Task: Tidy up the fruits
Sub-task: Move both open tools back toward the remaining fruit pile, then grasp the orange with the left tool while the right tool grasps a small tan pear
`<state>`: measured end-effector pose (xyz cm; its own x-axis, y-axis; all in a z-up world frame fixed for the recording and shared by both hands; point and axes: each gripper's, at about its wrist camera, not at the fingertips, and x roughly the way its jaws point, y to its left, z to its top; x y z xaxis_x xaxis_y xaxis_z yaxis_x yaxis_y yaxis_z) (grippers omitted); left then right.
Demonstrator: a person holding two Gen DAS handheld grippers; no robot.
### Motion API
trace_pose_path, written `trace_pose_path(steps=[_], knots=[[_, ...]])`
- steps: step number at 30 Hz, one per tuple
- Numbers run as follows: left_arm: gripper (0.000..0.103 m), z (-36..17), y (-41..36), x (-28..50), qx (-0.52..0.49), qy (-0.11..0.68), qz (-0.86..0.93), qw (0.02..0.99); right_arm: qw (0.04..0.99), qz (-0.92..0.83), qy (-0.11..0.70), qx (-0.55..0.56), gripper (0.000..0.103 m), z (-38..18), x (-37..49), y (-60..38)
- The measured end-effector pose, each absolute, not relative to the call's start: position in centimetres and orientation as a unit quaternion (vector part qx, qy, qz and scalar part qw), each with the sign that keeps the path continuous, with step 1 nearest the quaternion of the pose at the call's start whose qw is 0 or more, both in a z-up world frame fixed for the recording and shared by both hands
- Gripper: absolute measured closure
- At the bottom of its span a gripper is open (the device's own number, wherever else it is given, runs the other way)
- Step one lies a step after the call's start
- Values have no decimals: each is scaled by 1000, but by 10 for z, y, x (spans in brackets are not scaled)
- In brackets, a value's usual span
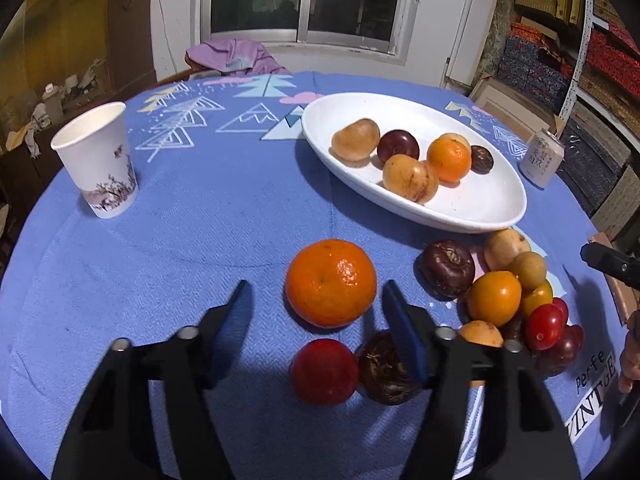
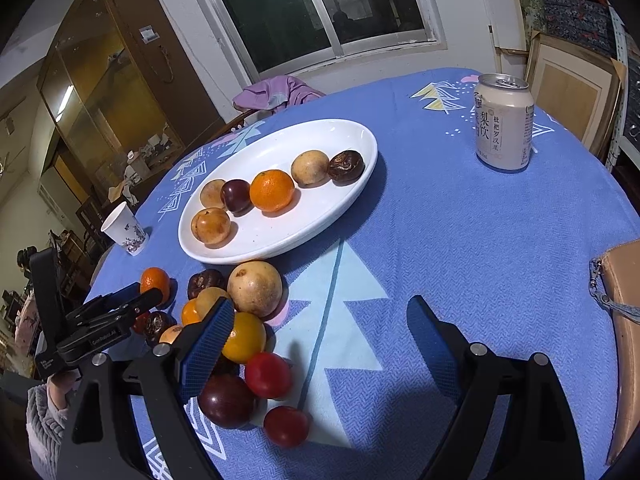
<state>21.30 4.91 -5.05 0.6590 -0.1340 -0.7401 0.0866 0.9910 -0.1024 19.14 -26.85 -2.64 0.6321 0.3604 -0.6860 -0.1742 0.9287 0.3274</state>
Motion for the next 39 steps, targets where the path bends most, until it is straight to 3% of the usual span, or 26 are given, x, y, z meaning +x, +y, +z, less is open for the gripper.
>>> trace_pose_path(steps=[11,14,22,29,34,36,39], knots=[[51,-52,48,217,-37,411,-71,908,897,151,403,103,14,-29,191,-263],[57,-52,44,217,-36,411,-76,908,899,156,399,90,14,-28,189,-257],[57,-49,48,216,-35,403,-62,912,906,188,373,64,16,-21,178,-243],[57,-50,58,217,-46,407,-41,911,921,194,335,-30,46,-19,165,-206],[57,-51,57,217,-44,409,-43,911,914,215,338,-65,52,-23,170,-177],[57,-51,58,218,-45,410,-44,910,909,220,346,-73,65,-26,173,-169],[57,-51,57,218,-45,410,-44,910,907,225,348,-75,68,-27,177,-164]])
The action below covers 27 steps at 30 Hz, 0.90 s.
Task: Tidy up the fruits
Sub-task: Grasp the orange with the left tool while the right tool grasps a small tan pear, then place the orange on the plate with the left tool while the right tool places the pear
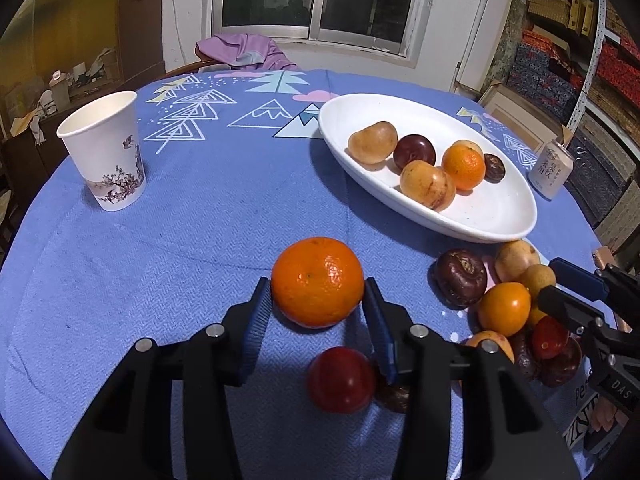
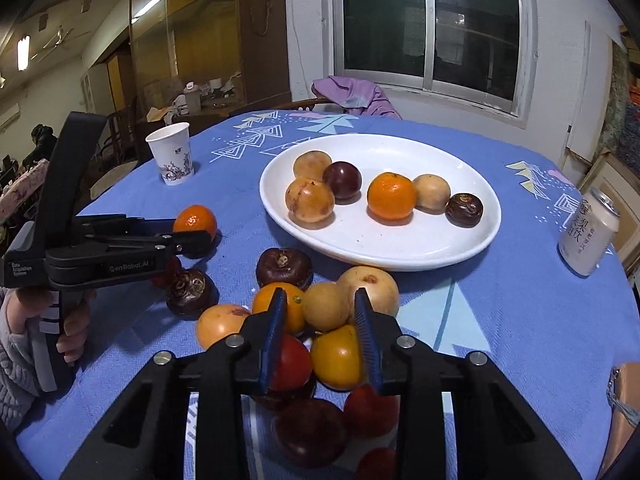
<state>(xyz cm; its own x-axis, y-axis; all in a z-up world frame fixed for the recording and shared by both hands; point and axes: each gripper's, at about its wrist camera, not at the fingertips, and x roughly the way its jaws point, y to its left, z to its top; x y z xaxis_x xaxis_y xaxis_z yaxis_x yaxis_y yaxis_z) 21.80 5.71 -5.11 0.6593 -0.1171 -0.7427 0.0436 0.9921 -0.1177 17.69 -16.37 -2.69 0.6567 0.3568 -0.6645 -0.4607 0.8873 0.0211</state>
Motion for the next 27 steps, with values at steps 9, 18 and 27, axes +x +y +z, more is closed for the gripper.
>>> trace_pose_path(steps=[9,18,27], knots=[[57,-51,57,218,-47,410,-46,910,900,236,364,-43,77,-32,183,-169],[57,-44,56,210,-52,389,-59,918,905,239,353,1,77,-19,176,-190],[57,5,49,226,-54,356,-65,931,921,220,319,48,77,24,193,-220]])
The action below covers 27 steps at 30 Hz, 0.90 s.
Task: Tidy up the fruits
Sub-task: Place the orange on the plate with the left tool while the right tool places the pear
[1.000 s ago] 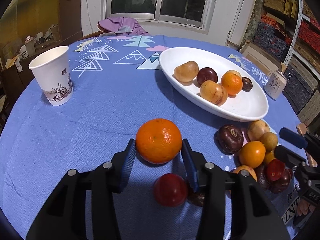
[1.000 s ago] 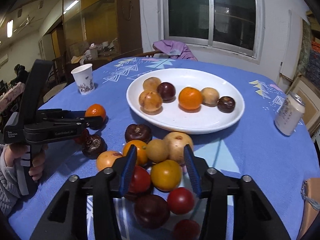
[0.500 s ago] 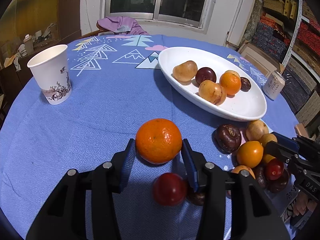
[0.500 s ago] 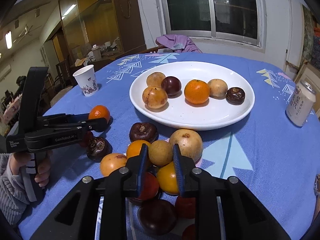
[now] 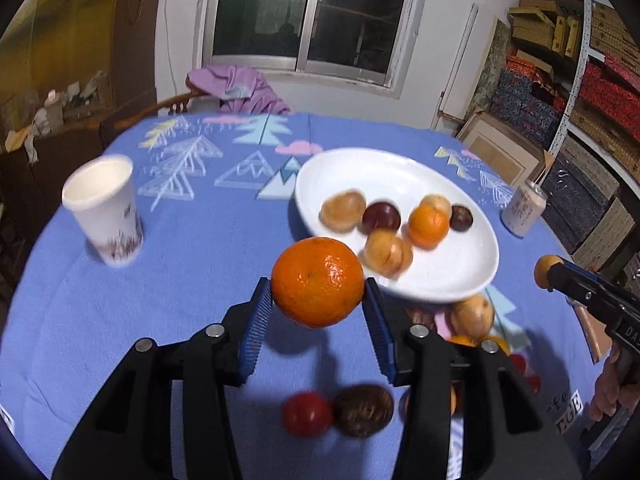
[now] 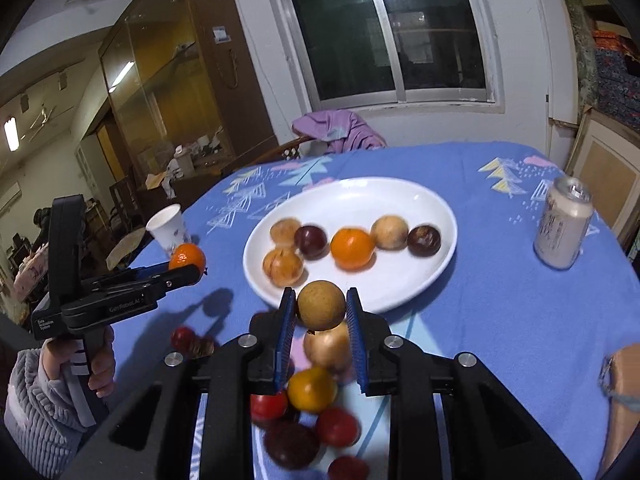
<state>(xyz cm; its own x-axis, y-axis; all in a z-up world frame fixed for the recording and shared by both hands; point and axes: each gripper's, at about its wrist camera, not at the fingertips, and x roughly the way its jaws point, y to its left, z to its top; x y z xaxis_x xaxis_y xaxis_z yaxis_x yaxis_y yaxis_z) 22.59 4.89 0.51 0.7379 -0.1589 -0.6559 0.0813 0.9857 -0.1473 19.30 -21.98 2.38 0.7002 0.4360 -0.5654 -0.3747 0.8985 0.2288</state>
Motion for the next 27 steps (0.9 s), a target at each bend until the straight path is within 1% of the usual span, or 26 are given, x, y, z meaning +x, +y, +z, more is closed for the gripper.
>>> trace_pose_path(steps=[5,15,20,24,25,27], knots=[[57,25,25,273,-48,358,-72,930,916,223,331,47,77,31,232,-209],[57,-5,-20,383,-33,411,-78,908,889,228,396,5,77,-24,281,-180],[57,-15,-29,402,-38,418,-84,904,886,218,409,14,75,-36,290,-187],[56,-5,-25,388,-46,408,-91,907,887,217,407,40,72,-29,288,-199],[55,0,-21,380,-44,403,-90,909,888,216,404,48,72,-25,286,-202],[41,9,-12,358,-39,393,-84,915,890,216,396,66,70,-16,278,-211]])
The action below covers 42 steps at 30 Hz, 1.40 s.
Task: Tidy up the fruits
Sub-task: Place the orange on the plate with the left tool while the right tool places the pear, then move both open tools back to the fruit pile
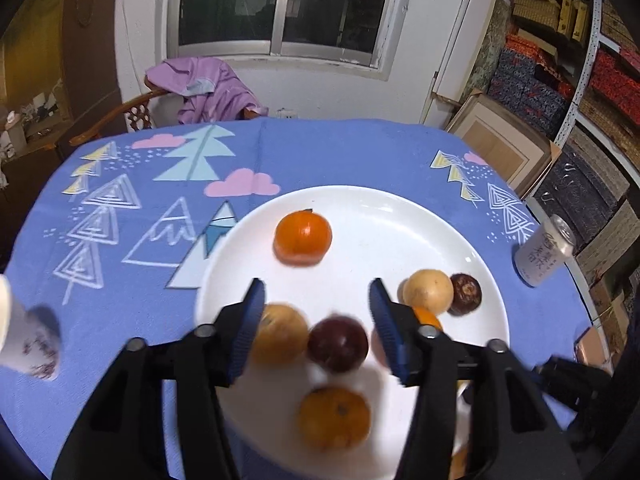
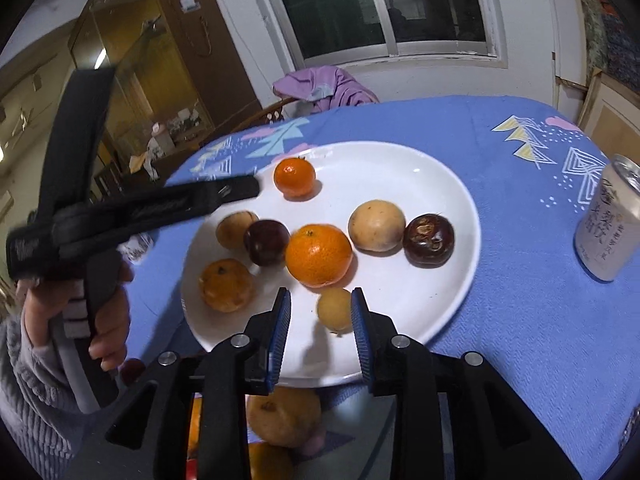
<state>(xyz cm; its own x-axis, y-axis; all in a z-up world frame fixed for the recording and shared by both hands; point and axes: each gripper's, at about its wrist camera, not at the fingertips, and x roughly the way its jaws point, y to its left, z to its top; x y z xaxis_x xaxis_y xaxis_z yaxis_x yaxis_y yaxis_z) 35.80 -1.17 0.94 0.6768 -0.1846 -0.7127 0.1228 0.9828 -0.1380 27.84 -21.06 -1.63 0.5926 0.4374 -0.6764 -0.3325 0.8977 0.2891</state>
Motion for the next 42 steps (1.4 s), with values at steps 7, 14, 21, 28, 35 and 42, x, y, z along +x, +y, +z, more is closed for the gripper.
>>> trace_pose_path(steps=[7,14,21,28,35,42], knots=[[33,19,34,253,-30,360,-49,931,900,213,364,111,54,8,236,-237],[24,-16,63,178,-38,356,-26,933,901,190,363,144,36,-6,196,-265],[24,-31,71,171,-53,386,-39,920,894,174,377,169,32,-16,202,-281],[24,-46,63,173,-23,411,-33,911,890,181,384,166,32,-19,201,-280],[18,-50,72,175,-16,408,3,913,891,182,382,167,31,-17,201,-279],[21,-47,74,168,-7,401,-1,916,892,182,377,169,31,-14,199,-282]])
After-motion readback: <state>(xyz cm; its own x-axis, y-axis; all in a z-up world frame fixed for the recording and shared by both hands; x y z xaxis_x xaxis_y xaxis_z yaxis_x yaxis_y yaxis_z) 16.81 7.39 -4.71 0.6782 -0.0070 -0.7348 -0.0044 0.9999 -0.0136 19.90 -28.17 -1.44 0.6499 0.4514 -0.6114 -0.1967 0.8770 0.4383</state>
